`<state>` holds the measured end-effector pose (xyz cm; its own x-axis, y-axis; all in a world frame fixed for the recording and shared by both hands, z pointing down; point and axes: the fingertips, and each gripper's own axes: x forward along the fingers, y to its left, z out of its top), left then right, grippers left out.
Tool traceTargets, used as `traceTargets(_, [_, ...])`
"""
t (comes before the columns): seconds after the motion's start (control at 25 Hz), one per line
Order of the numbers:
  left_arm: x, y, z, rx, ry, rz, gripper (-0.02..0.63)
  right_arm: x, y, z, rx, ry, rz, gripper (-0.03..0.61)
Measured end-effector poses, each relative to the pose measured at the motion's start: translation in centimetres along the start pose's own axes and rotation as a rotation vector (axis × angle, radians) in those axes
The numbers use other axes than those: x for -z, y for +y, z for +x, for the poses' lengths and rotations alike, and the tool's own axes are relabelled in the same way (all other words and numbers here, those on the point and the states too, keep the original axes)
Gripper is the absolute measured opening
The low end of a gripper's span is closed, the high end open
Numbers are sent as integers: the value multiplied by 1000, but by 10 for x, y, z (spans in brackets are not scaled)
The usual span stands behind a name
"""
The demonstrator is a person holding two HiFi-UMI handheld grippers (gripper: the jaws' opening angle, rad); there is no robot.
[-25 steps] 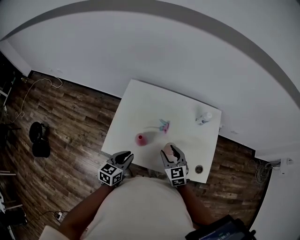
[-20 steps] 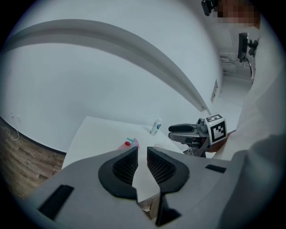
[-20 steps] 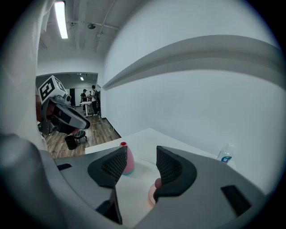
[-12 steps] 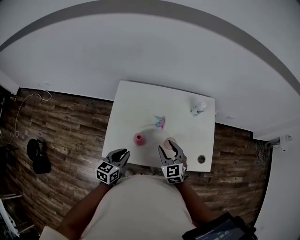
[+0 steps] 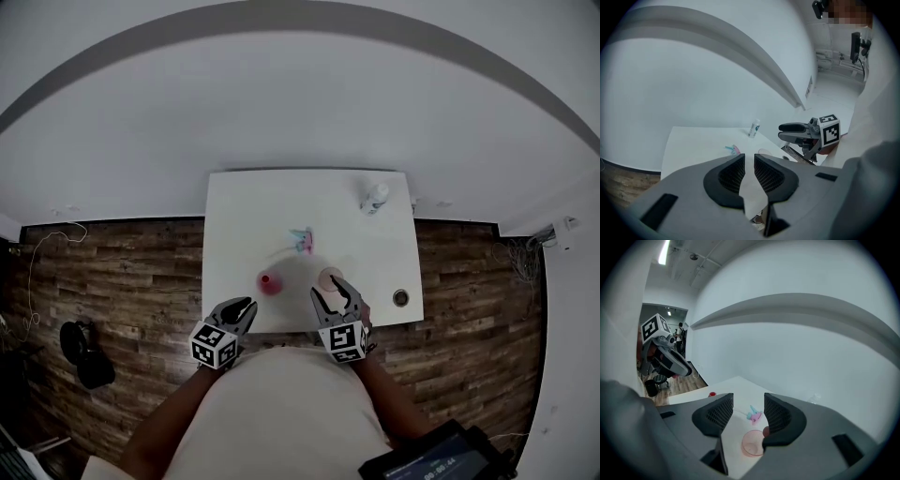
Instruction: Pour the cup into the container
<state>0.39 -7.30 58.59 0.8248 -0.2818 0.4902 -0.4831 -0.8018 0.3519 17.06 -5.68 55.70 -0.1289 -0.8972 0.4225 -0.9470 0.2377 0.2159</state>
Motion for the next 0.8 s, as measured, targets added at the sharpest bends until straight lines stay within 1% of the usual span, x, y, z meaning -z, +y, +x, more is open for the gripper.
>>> traceTargets(0.16, [0, -4, 4, 30, 17, 21, 55, 2, -3, -5, 28, 3, 13, 210])
traceTargets(0.44, [-1, -8, 12, 61, 35, 39, 55, 10, -6, -10, 46, 19, 35, 210])
traceTargets(0.8, [-1, -10, 11, 58, 30, 40, 55, 12, -6, -10, 43, 20, 32, 210])
